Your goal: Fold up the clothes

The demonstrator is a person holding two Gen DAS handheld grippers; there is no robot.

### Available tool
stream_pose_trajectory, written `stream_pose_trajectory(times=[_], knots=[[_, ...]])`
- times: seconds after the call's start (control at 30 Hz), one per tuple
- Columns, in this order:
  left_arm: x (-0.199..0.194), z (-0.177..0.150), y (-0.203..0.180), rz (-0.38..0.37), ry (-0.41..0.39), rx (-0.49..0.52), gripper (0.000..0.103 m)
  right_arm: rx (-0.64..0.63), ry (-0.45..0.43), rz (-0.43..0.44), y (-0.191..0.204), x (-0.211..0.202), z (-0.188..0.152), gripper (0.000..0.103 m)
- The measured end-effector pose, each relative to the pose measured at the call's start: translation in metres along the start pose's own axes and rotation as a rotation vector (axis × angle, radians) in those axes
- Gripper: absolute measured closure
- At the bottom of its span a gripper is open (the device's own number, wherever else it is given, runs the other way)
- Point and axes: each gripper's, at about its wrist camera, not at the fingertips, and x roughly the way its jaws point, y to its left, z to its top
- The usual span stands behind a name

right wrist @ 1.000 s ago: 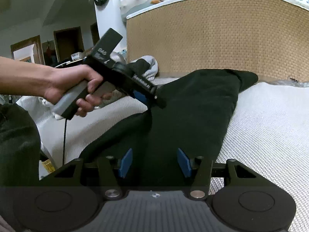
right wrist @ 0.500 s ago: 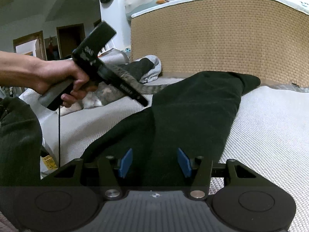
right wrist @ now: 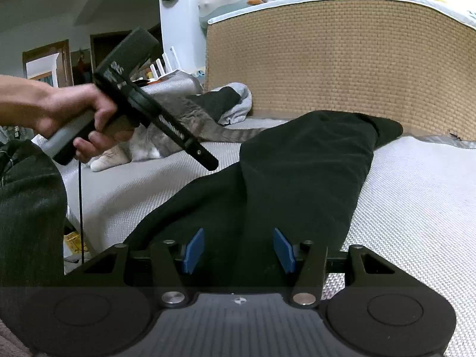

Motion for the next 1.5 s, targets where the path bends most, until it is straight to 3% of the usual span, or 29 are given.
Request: stream_pose_trajectory(times=[0.17,0.2,0.27,0.33,0.53,0.7,0.87,0.93,1.1,1.2,1.4,1.5], knots=[[0.015,-0.005,-0.019,-0.012,0.069,0.052,0.057,-0.01,0.003,-0.006,0.003,-0.001,0.0,0.047],[0.019,-0.007,-0.024,-0.005,0.079,0.07,0.063,-0.012,0.004,-0.007,0.003,-0.001,0.0,0.047],[0.023,-0.009,-0.031,0.018,0.088,0.106,0.087,-0.017,0.005,-0.01,0.004,-0.001,-0.001,0.047],[0.021,-0.01,-0.033,0.024,0.084,0.128,0.092,-0.021,0.007,-0.012,0.005,-0.001,-0.001,0.047],[-0.002,-0.015,-0.028,0.072,0.069,0.186,0.096,-0.028,0.01,-0.018,0.007,-0.001,-0.001,0.047],[0.003,-0.015,-0.036,0.117,0.141,0.276,0.096,-0.027,0.019,-0.022,0.007,0.001,-0.001,0.047],[0.016,-0.012,-0.039,0.132,0.242,0.293,0.095,-0.032,0.031,-0.042,0.007,0.0,-0.002,0.047],[0.014,-0.011,-0.04,0.135,0.248,0.301,0.091,-0.023,0.033,-0.05,0.005,0.0,-0.002,0.047],[0.005,-0.015,-0.035,0.138,0.235,0.323,0.081,0.004,0.084,-0.069,-0.005,0.005,-0.003,0.044],[-0.002,-0.018,-0.042,0.15,0.202,0.342,0.073,0.02,0.211,-0.082,-0.013,0.017,-0.007,0.041],[-0.019,-0.019,-0.066,0.134,0.11,0.411,0.067,0.014,0.222,-0.085,-0.012,0.013,-0.003,0.041],[-0.013,-0.017,-0.075,0.104,0.119,0.44,0.062,0.015,0.223,-0.085,-0.012,0.011,-0.002,0.041]])
